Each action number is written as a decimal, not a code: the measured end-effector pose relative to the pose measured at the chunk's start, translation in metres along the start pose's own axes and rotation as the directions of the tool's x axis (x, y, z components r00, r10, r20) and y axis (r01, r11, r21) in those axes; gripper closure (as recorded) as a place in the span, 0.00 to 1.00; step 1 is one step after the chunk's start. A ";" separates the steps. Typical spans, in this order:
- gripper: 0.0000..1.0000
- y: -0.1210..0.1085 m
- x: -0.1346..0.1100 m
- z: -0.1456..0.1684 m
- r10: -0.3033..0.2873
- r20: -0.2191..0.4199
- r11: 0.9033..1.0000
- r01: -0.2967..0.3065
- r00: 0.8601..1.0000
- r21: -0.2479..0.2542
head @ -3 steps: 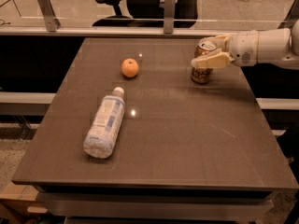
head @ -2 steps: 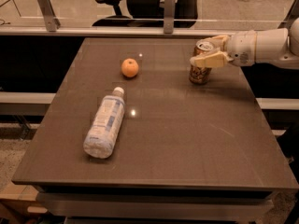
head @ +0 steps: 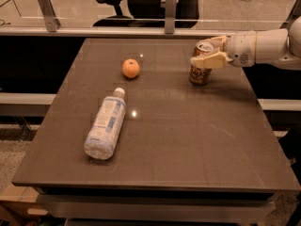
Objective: Move orange can near blue plastic bottle
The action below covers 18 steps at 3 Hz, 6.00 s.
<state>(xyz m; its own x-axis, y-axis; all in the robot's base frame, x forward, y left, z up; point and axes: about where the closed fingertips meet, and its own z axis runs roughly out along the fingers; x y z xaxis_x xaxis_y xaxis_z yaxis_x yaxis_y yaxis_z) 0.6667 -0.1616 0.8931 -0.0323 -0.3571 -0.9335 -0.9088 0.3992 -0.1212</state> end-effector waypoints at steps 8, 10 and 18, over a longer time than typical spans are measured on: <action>1.00 0.180 -0.048 0.004 0.019 0.047 0.988 -0.026 0.999 0.155; 1.00 0.212 -0.053 0.016 0.063 0.020 0.993 -0.065 0.998 0.101; 0.37 0.225 -0.049 0.059 0.029 -0.003 0.998 -0.029 1.000 -0.048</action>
Offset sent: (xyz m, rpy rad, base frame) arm -0.0239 0.0311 0.0236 -0.0232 -0.0382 0.0416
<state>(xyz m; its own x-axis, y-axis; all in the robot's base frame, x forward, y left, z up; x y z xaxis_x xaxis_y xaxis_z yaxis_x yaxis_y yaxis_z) 0.4884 -0.0050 0.8915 -0.0596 -0.3485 -0.9354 -0.9266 0.3680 -0.0780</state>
